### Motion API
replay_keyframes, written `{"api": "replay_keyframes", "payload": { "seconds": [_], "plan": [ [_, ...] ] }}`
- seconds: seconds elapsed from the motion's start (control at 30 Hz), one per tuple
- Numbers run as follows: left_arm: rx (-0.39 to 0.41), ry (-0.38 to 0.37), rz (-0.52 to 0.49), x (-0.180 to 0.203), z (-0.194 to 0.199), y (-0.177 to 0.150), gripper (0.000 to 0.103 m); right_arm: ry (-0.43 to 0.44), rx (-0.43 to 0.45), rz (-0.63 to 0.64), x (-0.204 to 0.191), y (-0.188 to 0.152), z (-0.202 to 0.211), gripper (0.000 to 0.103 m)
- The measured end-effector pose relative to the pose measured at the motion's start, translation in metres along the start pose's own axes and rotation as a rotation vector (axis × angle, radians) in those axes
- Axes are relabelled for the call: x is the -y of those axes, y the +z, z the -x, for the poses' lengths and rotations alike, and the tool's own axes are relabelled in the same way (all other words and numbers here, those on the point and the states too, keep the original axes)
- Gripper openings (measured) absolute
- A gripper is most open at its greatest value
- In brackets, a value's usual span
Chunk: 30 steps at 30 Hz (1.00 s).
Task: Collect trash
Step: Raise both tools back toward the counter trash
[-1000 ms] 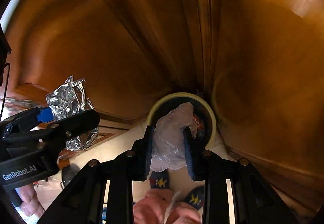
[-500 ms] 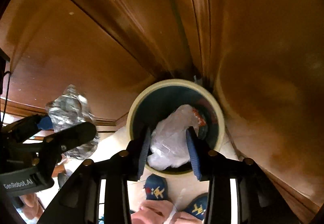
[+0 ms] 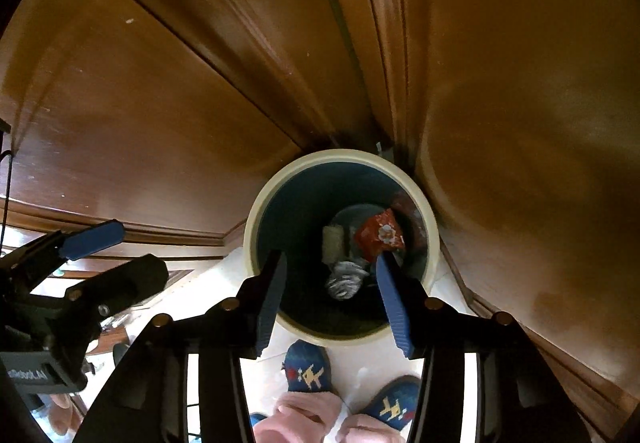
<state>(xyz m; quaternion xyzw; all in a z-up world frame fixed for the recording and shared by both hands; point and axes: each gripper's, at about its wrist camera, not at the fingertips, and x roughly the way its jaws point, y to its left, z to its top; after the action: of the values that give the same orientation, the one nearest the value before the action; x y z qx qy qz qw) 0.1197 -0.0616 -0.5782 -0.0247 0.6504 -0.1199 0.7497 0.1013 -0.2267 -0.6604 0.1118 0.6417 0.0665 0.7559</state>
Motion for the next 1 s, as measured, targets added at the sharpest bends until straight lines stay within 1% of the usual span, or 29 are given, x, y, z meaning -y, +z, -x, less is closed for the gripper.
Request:
{"api": "replay_keyframes", "payload": {
  "seconds": [0.13, 0.23, 0.27, 0.33, 0.37, 0.73, 1.0],
  "plan": [
    [0.013, 0.006, 0.003, 0.002, 0.019, -0.002, 0.082, -0.005, 0.001, -0.015, -0.007, 0.007, 0.013, 0.048],
    [0.026, 0.008, 0.005, 0.005, 0.035, -0.005, 0.082, -0.004, 0.008, -0.019, -0.013, 0.008, 0.03, 0.048],
    [0.031, 0.008, 0.006, 0.006, 0.042, -0.006, 0.082, -0.004, 0.011, -0.017, -0.01, 0.001, 0.039, 0.048],
    [0.041, 0.005, 0.01, 0.01, 0.057, -0.009, 0.082, -0.002, 0.017, -0.011, -0.014, -0.001, 0.054, 0.048],
    [0.044, 0.004, 0.01, 0.012, 0.064, -0.01, 0.082, 0.0, 0.019, -0.008, -0.009, -0.003, 0.065, 0.048],
    [0.078, 0.009, 0.01, 0.04, 0.157, -0.04, 0.082, 0.002, 0.038, 0.004, -0.026, -0.025, 0.158, 0.048],
    [0.157, 0.023, 0.029, 0.058, 0.24, -0.048, 0.082, 0.025, 0.076, 0.06, -0.045, -0.034, 0.244, 0.048]
  ]
}}
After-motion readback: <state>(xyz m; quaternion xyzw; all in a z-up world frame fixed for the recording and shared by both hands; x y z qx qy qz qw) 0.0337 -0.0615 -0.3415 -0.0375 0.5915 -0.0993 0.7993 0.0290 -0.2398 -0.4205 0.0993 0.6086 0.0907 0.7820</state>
